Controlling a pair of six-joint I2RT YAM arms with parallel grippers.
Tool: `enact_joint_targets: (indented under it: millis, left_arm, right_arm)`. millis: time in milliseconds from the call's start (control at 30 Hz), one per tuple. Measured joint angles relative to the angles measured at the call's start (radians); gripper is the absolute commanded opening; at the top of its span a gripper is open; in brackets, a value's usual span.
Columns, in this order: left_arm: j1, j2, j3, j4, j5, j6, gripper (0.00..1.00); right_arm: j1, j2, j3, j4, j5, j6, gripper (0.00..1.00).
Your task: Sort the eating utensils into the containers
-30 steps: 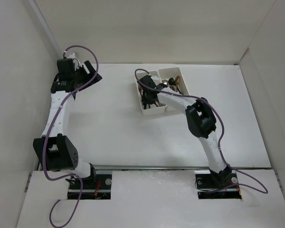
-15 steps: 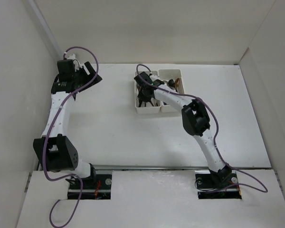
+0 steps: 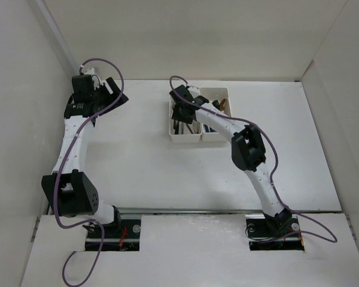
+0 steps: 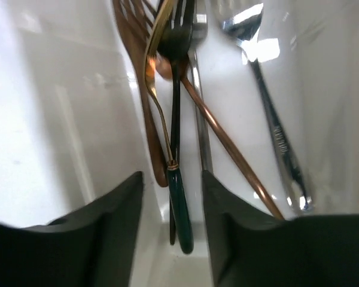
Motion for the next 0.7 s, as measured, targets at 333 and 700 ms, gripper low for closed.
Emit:
enact_joint_targets:
  millis: [333,700]
  left_arm:
    - [0.006,0.000,0.000,-0.001,-0.019,0.012,0.77]
    - [0.041,-0.010,0.009,-0.021,-0.146,0.075,0.89]
  right_arm:
    - [-0.031,-0.403,-0.050,0.061,0.133,-0.276,1.00]
    - [-0.811,-1.025,-0.612,0.180,0.066,-0.440,1.00]
